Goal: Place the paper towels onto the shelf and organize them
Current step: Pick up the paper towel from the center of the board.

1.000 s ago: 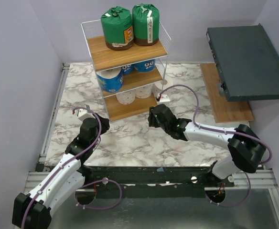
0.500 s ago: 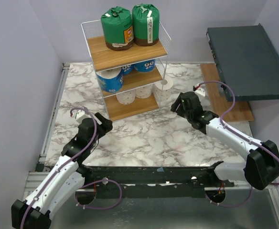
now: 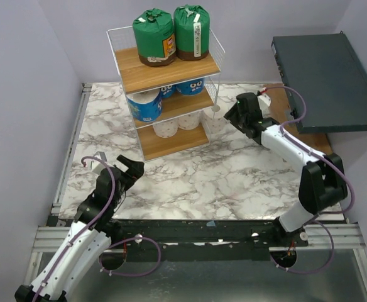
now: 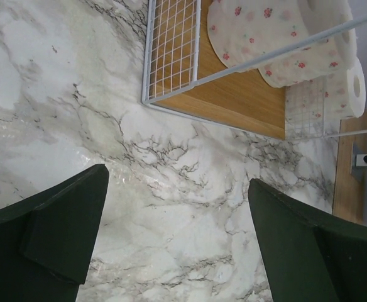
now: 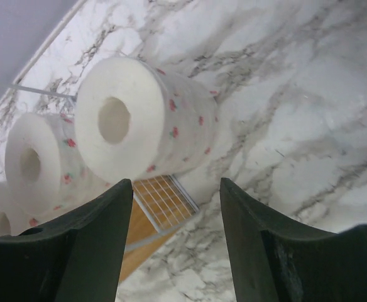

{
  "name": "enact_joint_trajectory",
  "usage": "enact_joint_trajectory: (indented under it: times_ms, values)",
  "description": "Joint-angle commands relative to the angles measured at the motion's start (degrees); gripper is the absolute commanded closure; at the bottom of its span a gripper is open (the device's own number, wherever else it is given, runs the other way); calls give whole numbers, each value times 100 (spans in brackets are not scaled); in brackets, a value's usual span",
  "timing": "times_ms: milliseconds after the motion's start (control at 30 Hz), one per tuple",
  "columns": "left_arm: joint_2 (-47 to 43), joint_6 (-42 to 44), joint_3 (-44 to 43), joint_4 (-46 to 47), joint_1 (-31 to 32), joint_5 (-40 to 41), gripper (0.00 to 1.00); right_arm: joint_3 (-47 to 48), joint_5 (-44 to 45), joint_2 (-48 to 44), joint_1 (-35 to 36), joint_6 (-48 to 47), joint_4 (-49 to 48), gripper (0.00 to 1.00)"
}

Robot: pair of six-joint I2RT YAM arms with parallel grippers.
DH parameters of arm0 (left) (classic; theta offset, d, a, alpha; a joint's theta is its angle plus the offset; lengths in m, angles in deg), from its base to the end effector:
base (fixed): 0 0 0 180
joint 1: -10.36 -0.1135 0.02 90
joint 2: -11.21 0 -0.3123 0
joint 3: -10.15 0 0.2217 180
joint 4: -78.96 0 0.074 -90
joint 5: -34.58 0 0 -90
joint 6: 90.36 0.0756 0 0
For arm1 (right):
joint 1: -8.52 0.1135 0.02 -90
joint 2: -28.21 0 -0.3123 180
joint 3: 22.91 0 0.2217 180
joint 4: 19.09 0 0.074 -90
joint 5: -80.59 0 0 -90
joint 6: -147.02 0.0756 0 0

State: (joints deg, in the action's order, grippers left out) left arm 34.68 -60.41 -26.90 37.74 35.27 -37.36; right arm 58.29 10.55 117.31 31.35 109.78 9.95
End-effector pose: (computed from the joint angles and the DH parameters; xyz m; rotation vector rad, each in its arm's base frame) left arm 0.0809 -0.0117 0.2223 -0.8157 1.9157 -0.6041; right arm 0.3332 0.1123 0.3081 0.7500 2.0622 0.3648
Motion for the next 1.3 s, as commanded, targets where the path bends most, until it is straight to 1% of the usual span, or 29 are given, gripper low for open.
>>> enact_joint_trajectory:
  times_ms: [0,67,167,333,600,733,967,1100,1267]
  values:
    - [-505,-93,306,131,-21,120,2,862,-12,849,2,-14,240,39]
    - [-708,-86,390,121,-29,134,1,1209,12,1166,0,-22,328,39]
    - [-956,-35,465,77,-30,136,1,1619,30,1504,-3,30,477,35]
    - [-1151,-15,543,13,-30,161,2,2001,60,1882,-13,86,609,32]
    - [-1063,-15,614,96,-30,66,2,2108,50,2214,-10,6,625,34]
    - [-988,-31,639,203,-30,-2,2,2017,87,2204,-11,-98,494,36]
    - [-923,-94,658,251,-30,-75,2,2017,132,2246,-28,-191,362,37]
    - [-932,-111,667,235,-30,-93,2,2080,19,2405,-79,-173,414,41]
    - [-979,-137,708,222,-30,-90,2,1965,-16,2365,-94,-173,364,53]
